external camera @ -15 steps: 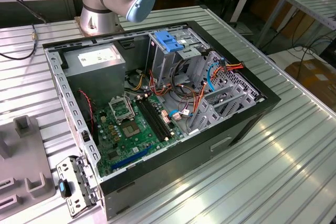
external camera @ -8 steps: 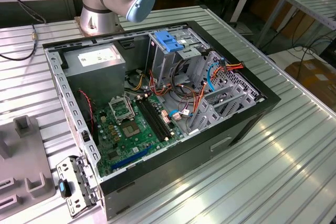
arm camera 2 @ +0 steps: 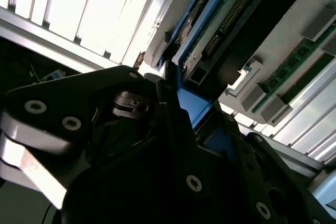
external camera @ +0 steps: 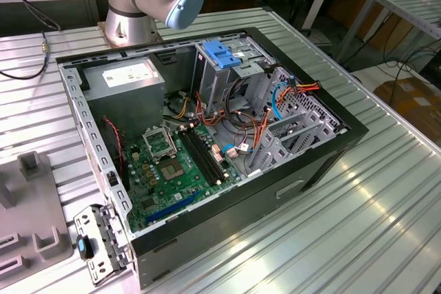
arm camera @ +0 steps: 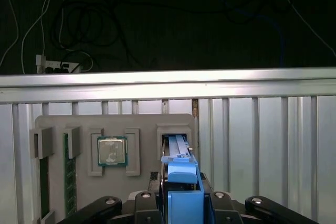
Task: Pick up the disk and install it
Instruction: 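Pick up the disk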
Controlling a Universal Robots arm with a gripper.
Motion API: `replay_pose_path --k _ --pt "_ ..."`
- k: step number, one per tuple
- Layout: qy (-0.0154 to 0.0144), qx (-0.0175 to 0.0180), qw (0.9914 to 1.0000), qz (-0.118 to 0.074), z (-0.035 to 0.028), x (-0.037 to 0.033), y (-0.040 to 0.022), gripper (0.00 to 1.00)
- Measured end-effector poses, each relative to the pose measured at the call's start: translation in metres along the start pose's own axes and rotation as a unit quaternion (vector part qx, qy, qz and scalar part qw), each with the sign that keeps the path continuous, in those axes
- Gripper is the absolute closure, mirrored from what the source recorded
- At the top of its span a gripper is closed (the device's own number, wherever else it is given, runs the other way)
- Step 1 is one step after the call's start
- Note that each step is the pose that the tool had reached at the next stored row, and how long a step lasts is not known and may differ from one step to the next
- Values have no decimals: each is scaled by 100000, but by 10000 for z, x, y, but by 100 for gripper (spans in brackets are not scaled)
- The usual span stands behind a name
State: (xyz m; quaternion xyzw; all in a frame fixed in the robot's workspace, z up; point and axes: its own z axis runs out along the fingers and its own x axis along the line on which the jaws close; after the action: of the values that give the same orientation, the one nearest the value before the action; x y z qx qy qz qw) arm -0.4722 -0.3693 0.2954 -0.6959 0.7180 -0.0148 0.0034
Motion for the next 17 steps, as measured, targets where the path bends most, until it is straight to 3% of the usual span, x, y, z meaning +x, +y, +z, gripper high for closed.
replay_pose_path --k 3,17 --pt "26 -17 99995 1039 0 0 0 63" --pt "14 -7 99998 588 0 0 0 63"
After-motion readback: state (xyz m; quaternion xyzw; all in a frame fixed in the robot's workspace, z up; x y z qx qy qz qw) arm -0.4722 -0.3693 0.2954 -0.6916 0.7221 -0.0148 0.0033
